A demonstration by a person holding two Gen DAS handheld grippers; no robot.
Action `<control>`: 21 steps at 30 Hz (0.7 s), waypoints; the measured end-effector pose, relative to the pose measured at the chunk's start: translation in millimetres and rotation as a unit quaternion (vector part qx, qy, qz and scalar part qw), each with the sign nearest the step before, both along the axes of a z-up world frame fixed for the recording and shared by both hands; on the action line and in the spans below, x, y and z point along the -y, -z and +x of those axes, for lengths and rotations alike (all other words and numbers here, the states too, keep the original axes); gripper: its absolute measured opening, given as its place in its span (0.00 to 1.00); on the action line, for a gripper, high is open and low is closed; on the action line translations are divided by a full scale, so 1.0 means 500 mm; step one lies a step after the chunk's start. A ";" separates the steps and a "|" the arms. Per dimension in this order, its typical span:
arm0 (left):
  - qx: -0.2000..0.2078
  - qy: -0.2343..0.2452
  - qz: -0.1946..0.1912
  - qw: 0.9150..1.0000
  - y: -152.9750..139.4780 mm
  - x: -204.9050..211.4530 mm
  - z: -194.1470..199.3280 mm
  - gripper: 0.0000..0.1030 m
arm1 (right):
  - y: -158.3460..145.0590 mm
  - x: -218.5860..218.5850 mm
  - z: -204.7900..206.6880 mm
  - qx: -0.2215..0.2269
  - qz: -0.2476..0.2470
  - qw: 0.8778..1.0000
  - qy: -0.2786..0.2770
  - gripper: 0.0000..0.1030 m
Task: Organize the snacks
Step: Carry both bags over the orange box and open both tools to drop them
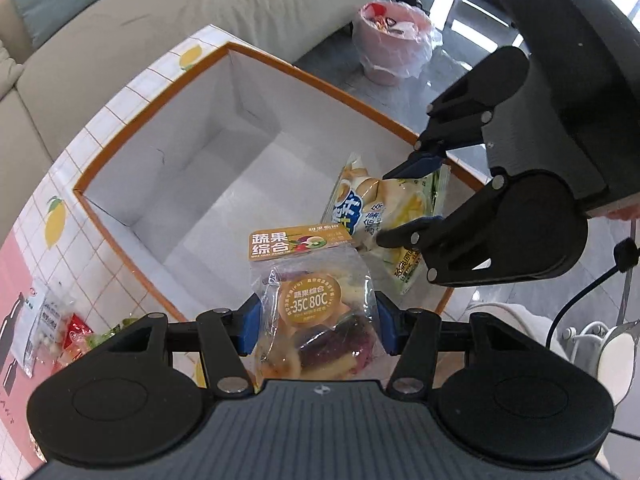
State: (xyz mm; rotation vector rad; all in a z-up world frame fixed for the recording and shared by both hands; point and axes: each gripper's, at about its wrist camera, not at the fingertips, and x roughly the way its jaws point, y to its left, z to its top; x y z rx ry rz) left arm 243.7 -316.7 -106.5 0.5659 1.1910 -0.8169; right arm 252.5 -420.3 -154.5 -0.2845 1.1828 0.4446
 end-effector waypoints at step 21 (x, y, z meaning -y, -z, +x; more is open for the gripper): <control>-0.026 0.017 0.031 0.999 0.085 0.025 0.027 0.64 | 0.052 -0.014 0.028 -0.027 -0.020 0.998 -0.046 0.40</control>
